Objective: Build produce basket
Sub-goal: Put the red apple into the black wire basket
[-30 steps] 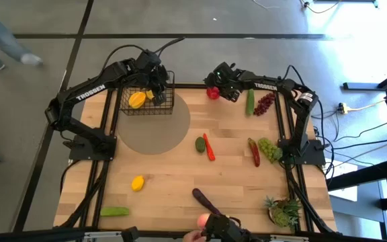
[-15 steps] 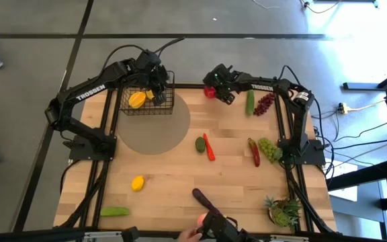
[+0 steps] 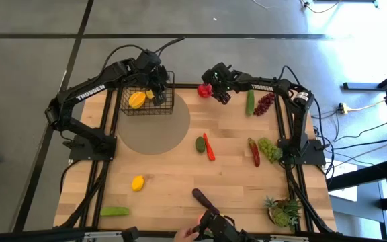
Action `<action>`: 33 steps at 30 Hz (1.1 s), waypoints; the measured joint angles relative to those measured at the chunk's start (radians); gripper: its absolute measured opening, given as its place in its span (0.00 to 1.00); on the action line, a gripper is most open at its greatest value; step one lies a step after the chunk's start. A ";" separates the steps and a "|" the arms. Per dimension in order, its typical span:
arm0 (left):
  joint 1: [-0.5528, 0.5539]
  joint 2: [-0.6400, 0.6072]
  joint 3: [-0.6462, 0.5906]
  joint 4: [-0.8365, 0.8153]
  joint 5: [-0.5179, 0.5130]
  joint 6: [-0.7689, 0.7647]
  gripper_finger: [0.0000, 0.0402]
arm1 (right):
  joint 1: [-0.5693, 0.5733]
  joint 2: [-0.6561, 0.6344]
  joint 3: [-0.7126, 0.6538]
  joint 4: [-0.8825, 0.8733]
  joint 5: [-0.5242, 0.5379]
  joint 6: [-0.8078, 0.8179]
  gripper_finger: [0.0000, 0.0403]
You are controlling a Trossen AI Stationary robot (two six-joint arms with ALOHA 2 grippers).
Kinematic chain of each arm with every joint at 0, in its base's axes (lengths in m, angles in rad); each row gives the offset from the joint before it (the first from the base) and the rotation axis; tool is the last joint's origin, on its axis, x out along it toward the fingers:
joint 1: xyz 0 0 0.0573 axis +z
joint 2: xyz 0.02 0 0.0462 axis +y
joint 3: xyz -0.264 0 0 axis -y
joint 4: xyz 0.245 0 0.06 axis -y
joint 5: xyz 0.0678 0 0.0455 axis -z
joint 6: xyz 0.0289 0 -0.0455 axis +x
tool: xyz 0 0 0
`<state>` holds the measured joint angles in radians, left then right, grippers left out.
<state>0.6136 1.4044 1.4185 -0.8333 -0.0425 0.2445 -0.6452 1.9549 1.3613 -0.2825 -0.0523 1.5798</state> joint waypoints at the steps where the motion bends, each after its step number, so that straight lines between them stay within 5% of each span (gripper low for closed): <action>1: 0.000 0.000 0.000 0.000 0.000 0.000 0.19 | 0.001 0.000 0.000 0.001 -0.001 -0.019 0.83; 14: 0.000 0.000 0.000 0.000 0.000 0.000 0.19 | 0.016 0.000 0.000 0.020 -0.005 -0.173 0.83; 22: 0.000 0.000 0.000 0.000 0.000 0.000 0.19 | 0.001 -0.003 0.016 0.140 -0.121 -0.578 0.83; 33: 0.000 0.000 0.000 0.000 0.000 0.000 0.19 | 0.009 -0.006 0.304 -0.342 -0.001 -1.055 0.83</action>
<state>0.6136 1.4044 1.4185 -0.8330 -0.0429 0.2444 -0.6365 1.9491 1.6657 -0.6240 -0.0536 0.5245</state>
